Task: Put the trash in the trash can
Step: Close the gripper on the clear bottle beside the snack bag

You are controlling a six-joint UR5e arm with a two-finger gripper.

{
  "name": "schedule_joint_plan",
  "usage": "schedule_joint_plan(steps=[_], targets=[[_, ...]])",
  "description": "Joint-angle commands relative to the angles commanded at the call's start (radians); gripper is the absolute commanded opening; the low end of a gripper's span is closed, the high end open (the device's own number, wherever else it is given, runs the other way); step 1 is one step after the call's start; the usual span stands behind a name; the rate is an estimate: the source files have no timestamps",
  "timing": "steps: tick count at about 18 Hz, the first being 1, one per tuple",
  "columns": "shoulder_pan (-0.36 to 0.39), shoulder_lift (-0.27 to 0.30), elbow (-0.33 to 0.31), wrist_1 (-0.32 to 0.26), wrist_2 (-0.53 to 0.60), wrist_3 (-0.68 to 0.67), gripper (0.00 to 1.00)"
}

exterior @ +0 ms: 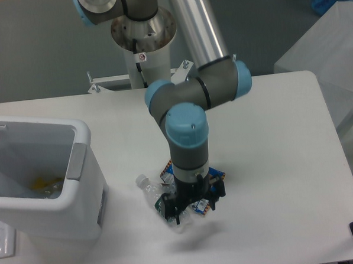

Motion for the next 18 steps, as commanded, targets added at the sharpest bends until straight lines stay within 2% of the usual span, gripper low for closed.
schedule_joint_plan(steps=[6,11,18], targets=[[-0.052,-0.061,0.003,0.003,0.083,-0.037,1.00],[-0.067,-0.061,0.000,0.003,0.084,-0.051,1.00],[-0.072,-0.054,-0.035,0.002,0.094,-0.057,1.00]])
